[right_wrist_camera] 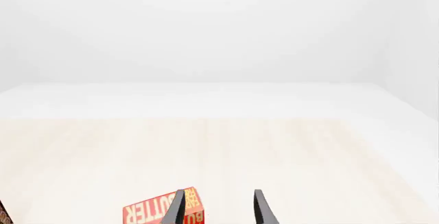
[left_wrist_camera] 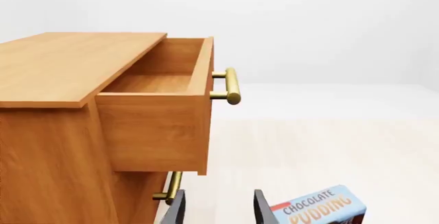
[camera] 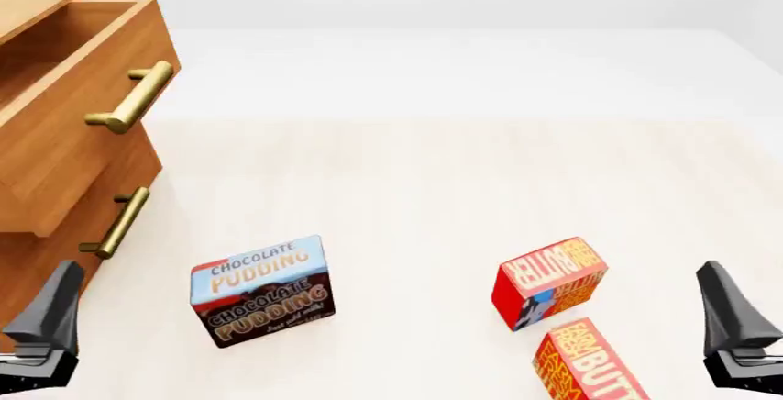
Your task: Put the bowl in the top drawer of the cabinet.
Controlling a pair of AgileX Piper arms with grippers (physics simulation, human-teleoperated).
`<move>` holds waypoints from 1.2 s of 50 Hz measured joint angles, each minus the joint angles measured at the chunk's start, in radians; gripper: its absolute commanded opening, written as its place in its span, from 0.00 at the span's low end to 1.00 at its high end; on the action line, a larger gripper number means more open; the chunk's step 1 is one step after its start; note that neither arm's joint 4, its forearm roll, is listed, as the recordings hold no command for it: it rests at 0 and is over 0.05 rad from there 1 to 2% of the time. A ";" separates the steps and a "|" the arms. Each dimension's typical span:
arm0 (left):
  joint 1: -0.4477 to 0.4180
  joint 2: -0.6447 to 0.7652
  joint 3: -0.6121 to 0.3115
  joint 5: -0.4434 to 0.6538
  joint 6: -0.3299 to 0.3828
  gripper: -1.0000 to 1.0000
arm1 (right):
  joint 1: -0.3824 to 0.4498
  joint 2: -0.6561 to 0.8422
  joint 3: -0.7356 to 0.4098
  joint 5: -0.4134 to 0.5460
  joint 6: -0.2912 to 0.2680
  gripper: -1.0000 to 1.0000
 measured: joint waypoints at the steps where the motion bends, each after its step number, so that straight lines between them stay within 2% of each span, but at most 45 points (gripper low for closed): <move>1: 0.001 0.001 0.000 0.000 -0.001 1.00 | 0.000 0.001 0.000 0.000 0.000 1.00; 13: 0.006 0.012 -0.012 0.008 -0.017 1.00 | -0.002 0.004 -0.002 0.000 -0.003 1.00; 22: -0.016 0.090 -0.054 0.042 -0.080 1.00 | -0.001 0.006 -0.003 -0.001 -0.009 1.00; 27: -0.047 0.130 -0.089 0.077 -0.086 1.00 | 0.003 0.008 -0.003 -0.001 -0.012 1.00; 45: -0.205 0.223 -0.246 0.266 -0.043 1.00 | 0.005 0.012 -0.003 -0.003 -0.012 1.00; 49: -0.262 0.264 -0.293 0.317 -0.055 1.00 | 0.006 0.012 -0.003 -0.003 -0.012 1.00; 54: -0.399 0.338 -0.392 0.407 -0.089 1.00 | 0.010 0.009 -0.003 -0.003 -0.010 1.00; 60: -0.501 0.396 -0.469 0.477 -0.109 1.00 | 0.013 0.006 -0.003 -0.002 -0.009 1.00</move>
